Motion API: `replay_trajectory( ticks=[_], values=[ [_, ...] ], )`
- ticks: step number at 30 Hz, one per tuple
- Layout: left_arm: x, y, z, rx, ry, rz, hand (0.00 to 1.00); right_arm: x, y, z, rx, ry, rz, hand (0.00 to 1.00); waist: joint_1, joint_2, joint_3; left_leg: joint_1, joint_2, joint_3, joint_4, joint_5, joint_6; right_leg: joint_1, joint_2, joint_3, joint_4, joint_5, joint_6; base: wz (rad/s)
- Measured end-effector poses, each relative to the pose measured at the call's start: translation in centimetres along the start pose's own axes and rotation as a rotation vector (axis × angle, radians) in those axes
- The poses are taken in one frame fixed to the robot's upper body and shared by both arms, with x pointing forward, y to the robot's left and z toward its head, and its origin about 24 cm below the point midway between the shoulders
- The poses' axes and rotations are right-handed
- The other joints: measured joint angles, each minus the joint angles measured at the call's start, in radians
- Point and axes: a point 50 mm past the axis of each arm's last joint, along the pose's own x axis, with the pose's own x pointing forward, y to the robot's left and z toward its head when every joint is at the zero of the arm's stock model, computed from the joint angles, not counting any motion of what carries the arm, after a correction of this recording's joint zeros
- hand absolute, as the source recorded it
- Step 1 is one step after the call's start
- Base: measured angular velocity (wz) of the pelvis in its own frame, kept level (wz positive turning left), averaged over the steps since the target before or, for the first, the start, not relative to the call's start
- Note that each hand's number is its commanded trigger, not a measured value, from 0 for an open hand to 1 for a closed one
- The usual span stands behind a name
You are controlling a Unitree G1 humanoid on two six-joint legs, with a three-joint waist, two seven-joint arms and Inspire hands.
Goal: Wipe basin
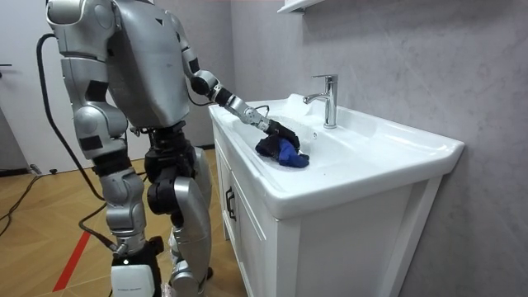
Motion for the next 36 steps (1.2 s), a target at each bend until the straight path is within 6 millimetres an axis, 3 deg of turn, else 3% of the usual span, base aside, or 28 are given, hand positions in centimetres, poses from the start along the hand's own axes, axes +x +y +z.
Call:
replay_trajectory(
  ticks=[7,17,28,36],
  values=[
    [0.2,0.3,1.6,-0.022,-0.035,-0.008,1.0,0.0,0.2,0.0,0.032,-0.001,0.018,0.0,-0.029,-0.014,0.0001,-0.021,-0.009,0.0,0.003,0.001,0.002,-0.026,-0.011,-0.003,0.014,-0.002,0.004,0.01],
    [0.3,0.3,4.3,-0.05,-0.108,-0.068,1.0,0.0,0.5,-0.4,0.022,0.009,0.055,0.0,-0.073,-0.014,0.0005,-0.036,-0.009,-0.002,0.004,0.001,0.002,-0.034,-0.011,-0.007,0.007,-0.004,0.005,0.01],
    [0.2,0.0,6.3,-0.072,-0.155,-0.114,1.0,0.0,0.4,0.0,0.076,-0.007,0.064,0.0,-0.094,0.018,0.0048,-0.051,-0.007,0.0,0.009,0.001,0.002,-0.029,-0.014,-0.026,0.006,-0.003,0.004,0.05],
    [-0.1,-0.3,8.1,-0.095,-0.201,-0.156,1.0,0.0,0.3,-0.2,0.081,-0.002,0.062,0.0,-0.099,0.024,0.0037,-0.056,-0.007,0.0,0.012,0.001,0.002,-0.034,-0.014,-0.027,-0.007,-0.003,0.004,0.0]
  ],
)
